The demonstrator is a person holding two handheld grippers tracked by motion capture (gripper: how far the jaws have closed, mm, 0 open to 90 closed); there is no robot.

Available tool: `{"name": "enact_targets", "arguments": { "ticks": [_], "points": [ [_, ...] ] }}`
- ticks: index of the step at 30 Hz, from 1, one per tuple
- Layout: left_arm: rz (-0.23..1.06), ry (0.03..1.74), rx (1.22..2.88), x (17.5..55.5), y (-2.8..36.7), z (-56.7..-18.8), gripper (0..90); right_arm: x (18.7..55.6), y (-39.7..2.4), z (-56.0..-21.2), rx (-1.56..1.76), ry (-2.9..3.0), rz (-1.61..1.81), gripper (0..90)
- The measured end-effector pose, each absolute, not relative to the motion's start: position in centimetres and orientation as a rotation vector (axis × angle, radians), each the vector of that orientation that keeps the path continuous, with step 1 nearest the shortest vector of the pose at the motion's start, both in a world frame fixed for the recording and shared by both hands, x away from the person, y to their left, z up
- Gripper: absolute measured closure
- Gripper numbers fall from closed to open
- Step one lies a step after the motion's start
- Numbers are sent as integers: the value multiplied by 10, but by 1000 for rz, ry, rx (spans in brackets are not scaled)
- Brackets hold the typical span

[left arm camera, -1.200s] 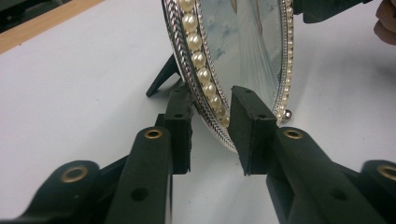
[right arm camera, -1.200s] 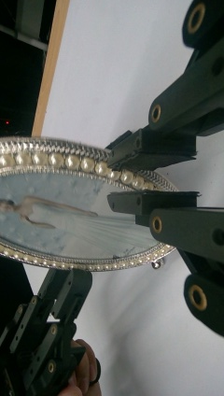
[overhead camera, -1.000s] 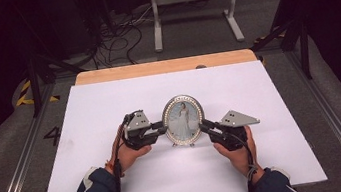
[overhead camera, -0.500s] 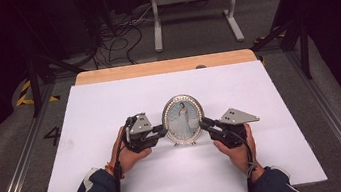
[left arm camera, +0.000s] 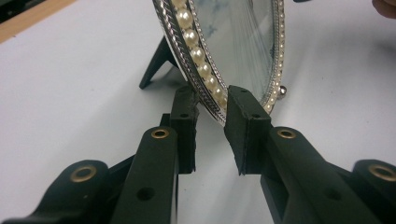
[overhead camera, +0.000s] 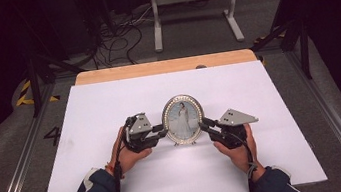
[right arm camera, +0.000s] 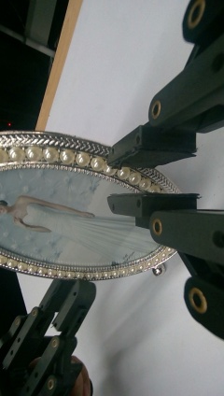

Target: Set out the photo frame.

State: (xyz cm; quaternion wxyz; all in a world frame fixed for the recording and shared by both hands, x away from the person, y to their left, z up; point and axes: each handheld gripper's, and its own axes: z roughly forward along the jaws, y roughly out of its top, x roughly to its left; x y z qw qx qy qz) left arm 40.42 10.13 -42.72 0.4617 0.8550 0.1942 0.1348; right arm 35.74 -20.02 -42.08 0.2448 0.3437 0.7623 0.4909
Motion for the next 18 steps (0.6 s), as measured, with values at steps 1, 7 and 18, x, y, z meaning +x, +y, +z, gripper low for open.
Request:
{"name": "enact_targets", "arguments": {
  "ticks": [1,7,18],
  "points": [
    [334,483,2097,404,102,-427,739,357,-200,-420,937,2071,1328,756],
    [336,486,2096,403,106,-425,740,355,-201,-418,894,2060,1266,752],
    [337,469,2103,402,105,-425,737,357,-201,-421,904,2070,1202,729]
  ]
}}
